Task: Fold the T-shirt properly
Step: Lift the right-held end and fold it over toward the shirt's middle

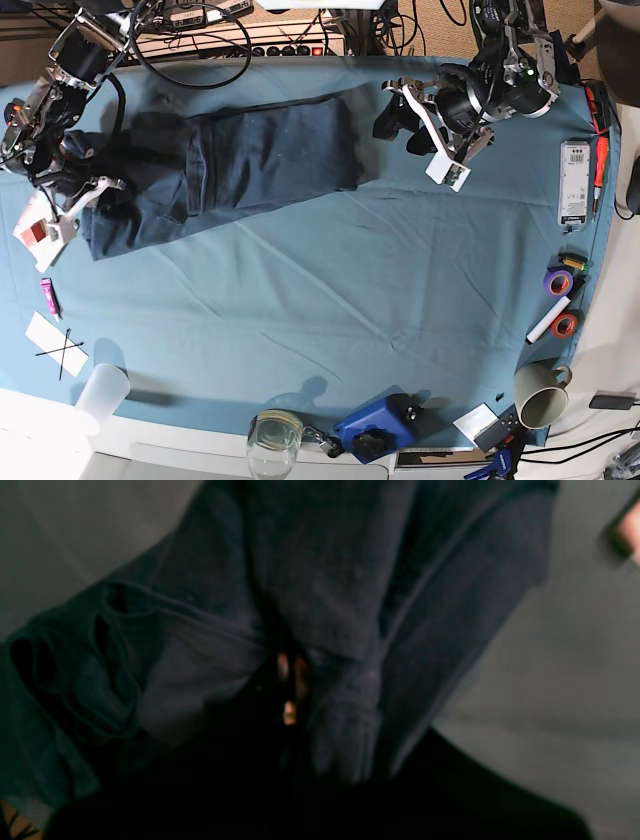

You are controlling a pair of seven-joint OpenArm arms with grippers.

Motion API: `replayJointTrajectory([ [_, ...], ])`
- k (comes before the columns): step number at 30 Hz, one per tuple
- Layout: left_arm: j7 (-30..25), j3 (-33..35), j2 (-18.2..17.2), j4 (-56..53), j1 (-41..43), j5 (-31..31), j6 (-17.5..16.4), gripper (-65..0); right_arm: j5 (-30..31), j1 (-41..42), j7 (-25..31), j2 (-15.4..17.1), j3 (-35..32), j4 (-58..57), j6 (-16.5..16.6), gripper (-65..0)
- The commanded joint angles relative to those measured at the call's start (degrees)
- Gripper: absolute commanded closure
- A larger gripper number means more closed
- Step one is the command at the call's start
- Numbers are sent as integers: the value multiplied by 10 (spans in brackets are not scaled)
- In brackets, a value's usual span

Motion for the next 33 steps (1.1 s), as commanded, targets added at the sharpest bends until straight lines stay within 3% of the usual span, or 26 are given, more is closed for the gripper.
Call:
replayJointTrajectory([
  [1, 0, -1, 0, 12, -1, -8, -2, -356, 1, 11, 11, 14, -2, 28, -9, 0],
  [5, 7, -20, 0, 13, 0, -11, -2, -356, -6, 11, -19, 14, -28, 107, -27, 0],
  [9, -2, -84, -3, 22, 4, -15, 10, -356, -4, 5, -24, 14, -76, 140, -29, 0],
  [13, -2, -152, -30, 22, 9, -40, 5, -356, 1, 4, -34, 3, -136, 140, -30, 0],
  [21, -2, -231, -56, 22, 26, -66, -9, -356, 103, 4, -35, -9, -244, 154, -29, 0],
  [28, -7, -245, -56, 21, 31, -65, -9, -356, 106, -5, -35, -52, -265, 256, -5, 0],
  [33, -13, -245, -56, 21, 48, -64, -9, -356, 102, -24, -35, -63, -265, 269, -5, 0],
])
